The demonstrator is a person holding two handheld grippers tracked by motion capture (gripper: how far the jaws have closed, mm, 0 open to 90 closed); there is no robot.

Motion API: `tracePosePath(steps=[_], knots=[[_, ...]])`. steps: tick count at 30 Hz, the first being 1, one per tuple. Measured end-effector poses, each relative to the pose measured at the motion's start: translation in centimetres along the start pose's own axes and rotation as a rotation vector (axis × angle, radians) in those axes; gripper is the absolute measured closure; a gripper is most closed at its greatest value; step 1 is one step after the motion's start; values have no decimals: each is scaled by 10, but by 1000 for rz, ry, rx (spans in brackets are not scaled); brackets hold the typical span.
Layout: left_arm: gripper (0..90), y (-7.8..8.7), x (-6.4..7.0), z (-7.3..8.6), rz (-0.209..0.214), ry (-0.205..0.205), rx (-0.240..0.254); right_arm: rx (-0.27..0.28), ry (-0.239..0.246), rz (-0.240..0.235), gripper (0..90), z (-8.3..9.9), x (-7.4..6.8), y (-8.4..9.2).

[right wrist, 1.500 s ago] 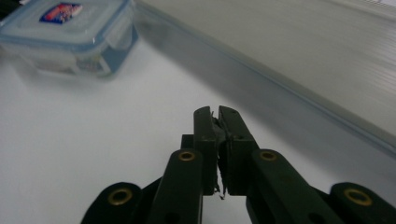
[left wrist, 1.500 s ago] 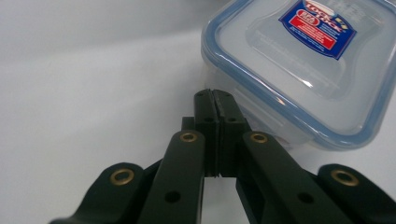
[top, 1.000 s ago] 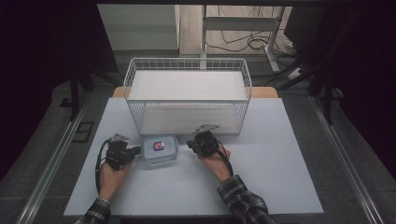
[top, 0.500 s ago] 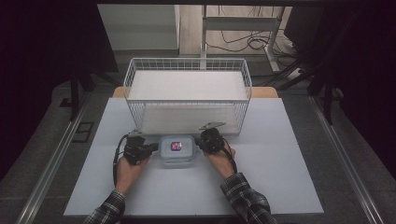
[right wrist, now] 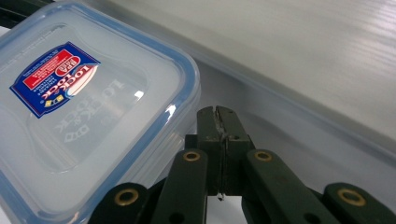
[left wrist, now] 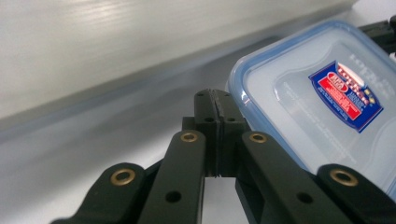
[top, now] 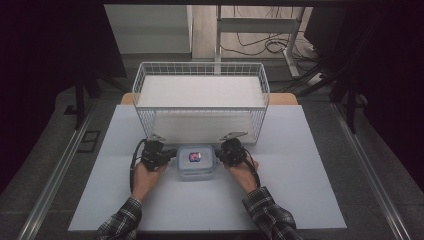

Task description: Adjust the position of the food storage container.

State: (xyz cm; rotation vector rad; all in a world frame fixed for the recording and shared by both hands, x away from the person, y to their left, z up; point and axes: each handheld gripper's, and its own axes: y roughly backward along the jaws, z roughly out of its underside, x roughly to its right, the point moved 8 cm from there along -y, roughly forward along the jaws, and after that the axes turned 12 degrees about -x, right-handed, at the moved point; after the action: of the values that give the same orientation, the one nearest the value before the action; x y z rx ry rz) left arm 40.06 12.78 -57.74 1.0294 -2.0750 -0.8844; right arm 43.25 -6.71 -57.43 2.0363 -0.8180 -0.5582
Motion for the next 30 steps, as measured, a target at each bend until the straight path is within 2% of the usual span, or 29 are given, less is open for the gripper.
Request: tracePosePath(steps=[4,6,7,8,12,18,21,22,24,26,27,30], knots=[[900,1,12,6,1,-19,-4,-17,8,9,889,10,-3,5],[900,0,22,9,11,-33,-9,-37,9,13,889,21,-5,10],[900,0,22,9,11,-33,-9,-37,9,13,889,21,-5,10],[900,1,29,12,10,-41,-16,-45,-2,11,889,29,-7,13],[900,3,39,18,22,-43,-17,-48,-14,-2,889,40,-9,20],[900,7,53,29,37,-51,-19,-48,1,1,890,54,-15,32],[900,4,53,31,50,-51,-27,-56,18,19,886,57,-14,32],[899,7,50,31,33,-49,-20,-56,16,14,881,57,-13,33],[884,17,45,35,30,-51,-5,-37,27,61,869,61,-6,44],[867,23,43,37,29,-51,3,-22,20,45,861,63,-4,50],[842,28,41,39,23,-52,13,-9,12,29,849,66,-3,56],[745,45,39,49,41,-62,49,26,15,26,799,77,-1,76]])
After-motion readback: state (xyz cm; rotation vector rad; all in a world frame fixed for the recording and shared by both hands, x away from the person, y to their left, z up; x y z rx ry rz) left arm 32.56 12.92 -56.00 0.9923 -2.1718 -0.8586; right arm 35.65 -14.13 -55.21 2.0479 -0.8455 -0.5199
